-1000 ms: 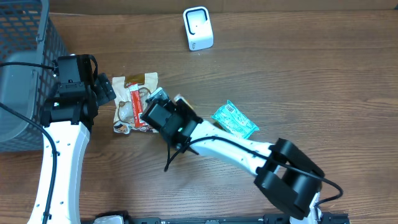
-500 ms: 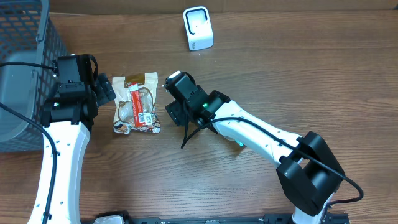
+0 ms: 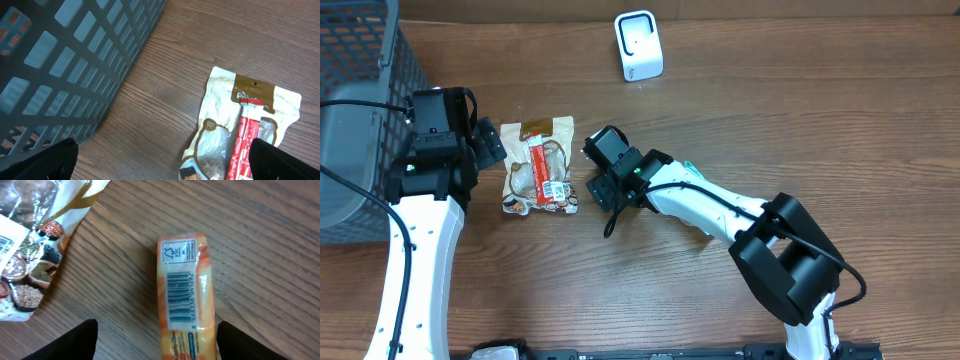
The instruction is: Scan the item barcode
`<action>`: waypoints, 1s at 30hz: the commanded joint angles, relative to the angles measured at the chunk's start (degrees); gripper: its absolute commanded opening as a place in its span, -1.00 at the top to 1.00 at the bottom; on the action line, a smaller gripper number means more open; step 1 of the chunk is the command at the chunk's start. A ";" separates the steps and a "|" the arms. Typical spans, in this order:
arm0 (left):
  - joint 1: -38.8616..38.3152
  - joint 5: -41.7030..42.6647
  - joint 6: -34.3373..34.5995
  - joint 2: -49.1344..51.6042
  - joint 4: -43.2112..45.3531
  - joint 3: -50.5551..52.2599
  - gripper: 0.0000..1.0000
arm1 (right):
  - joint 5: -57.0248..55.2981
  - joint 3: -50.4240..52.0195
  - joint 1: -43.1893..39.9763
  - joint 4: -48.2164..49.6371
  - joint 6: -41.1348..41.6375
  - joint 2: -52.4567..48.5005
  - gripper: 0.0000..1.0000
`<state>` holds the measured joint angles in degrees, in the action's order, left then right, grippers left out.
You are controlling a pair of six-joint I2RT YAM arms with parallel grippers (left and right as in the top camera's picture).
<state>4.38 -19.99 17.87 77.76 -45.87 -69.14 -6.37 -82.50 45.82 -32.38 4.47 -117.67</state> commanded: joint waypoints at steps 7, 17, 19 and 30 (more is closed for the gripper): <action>-0.22 -0.96 -0.07 0.22 0.02 -0.70 -1.00 | 0.02 -1.46 -0.31 0.37 0.02 -1.09 0.24; -0.22 -0.96 -0.07 0.22 0.02 -0.70 -1.00 | 0.04 -1.46 -0.31 0.11 0.07 -1.09 0.83; -0.22 -0.96 -0.07 0.22 0.02 -0.70 -1.00 | 0.04 -1.46 -0.31 0.11 0.07 -1.09 0.26; -0.24 -0.96 -0.07 0.22 0.02 -0.70 -0.99 | 0.04 1.18 -0.31 1.27 0.24 -1.09 0.04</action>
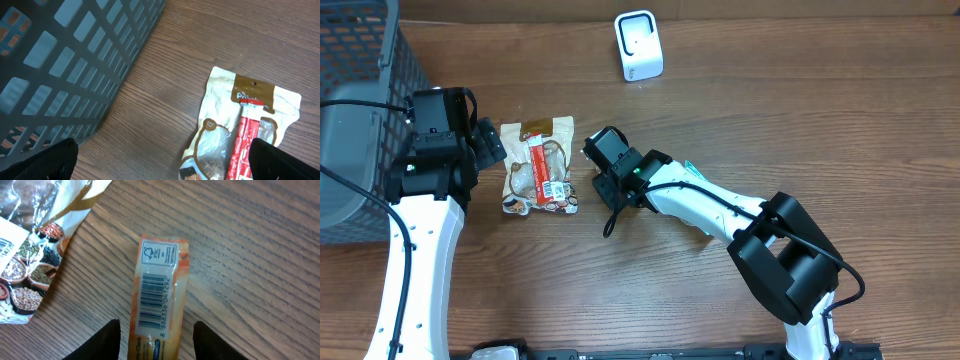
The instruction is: Scan the item barcode
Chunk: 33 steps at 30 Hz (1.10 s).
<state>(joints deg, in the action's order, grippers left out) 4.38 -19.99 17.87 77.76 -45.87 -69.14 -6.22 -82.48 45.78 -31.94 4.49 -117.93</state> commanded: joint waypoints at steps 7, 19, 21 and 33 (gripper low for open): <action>-0.24 -0.96 -0.07 0.22 0.02 -0.70 -1.00 | -0.09 1.22 -0.15 1.46 0.24 -0.83 0.06; -0.24 -0.96 -0.07 0.22 0.02 -0.70 -1.00 | -0.09 1.53 -0.15 1.70 0.24 -2.01 0.07; -0.24 -0.96 -0.07 0.22 0.02 -0.70 -1.00 | -0.09 1.53 -0.15 1.66 0.24 -2.01 0.31; -0.24 -0.96 -0.07 0.22 0.02 -0.70 -1.00 | -0.11 1.53 -0.26 4.42 0.22 -2.01 -0.21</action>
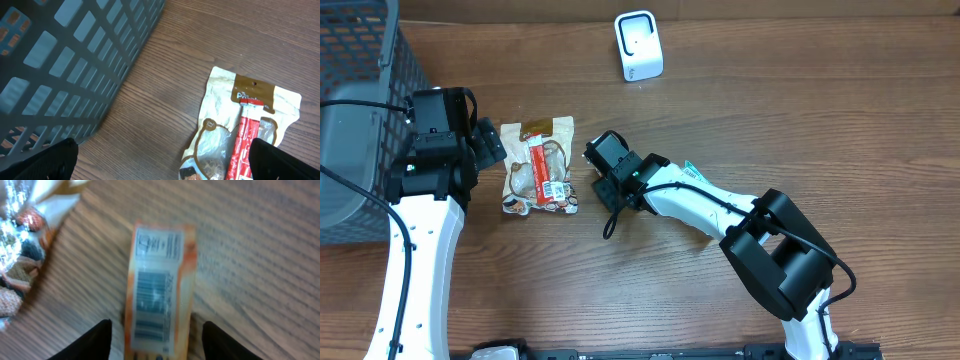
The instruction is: Scan the item barcode
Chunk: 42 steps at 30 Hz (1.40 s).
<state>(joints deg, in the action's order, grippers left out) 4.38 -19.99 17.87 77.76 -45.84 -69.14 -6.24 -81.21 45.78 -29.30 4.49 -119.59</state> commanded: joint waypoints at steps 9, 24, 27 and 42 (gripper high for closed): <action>-0.24 -0.96 -0.07 0.22 0.00 -0.70 -0.99 | -0.09 0.26 -0.52 6.29 0.24 -0.35 -0.17; -0.24 -0.96 -0.07 0.22 0.00 -0.70 -0.99 | -0.61 0.26 -0.55 10.84 4.61 -0.35 -0.03; -0.24 -0.96 -0.07 0.22 0.00 -0.70 -0.99 | -1.86 0.26 -0.52 10.82 9.25 -0.35 0.01; -0.24 -0.96 -0.07 0.22 0.00 -0.70 -1.00 | -5.55 0.09 -0.55 9.84 19.54 0.57 0.02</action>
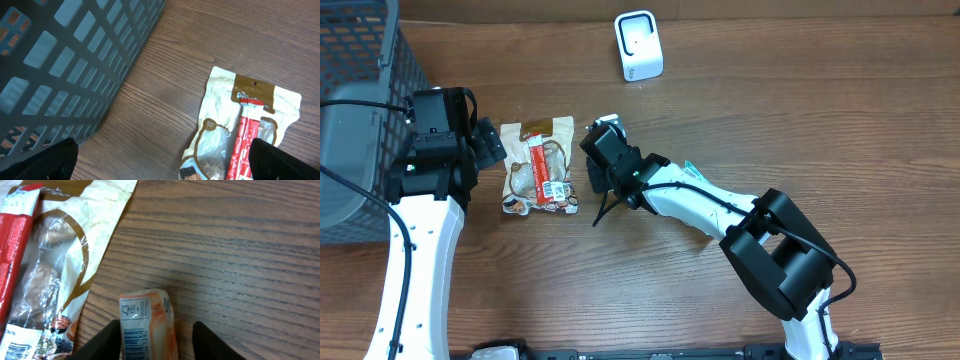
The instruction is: Scan the item barcode
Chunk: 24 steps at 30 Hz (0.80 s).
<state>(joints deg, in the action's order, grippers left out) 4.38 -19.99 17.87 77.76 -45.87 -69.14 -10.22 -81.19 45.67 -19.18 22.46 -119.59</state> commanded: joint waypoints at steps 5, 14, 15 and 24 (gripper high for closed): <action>-0.24 -0.96 -0.07 0.22 0.02 -0.70 -0.99 | -3.91 0.07 -0.44 -1.55 -0.04 6.97 -0.22; -0.24 -0.96 -0.07 0.22 0.02 -0.70 -1.00 | -3.85 0.07 -5.73 -12.70 -0.15 20.98 -0.29; -0.24 -0.96 -0.07 0.22 0.02 -0.70 -1.00 | -3.82 0.07 -6.97 -15.13 -0.17 21.94 -0.35; -0.24 -0.96 -0.07 0.22 0.02 -0.70 -0.99 | 9.01 0.07 -19.78 -39.63 1.57 23.80 -0.53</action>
<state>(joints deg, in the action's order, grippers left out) 4.38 -19.99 17.87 77.76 -45.84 -69.14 -5.67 -80.95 28.36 -56.29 22.41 -97.34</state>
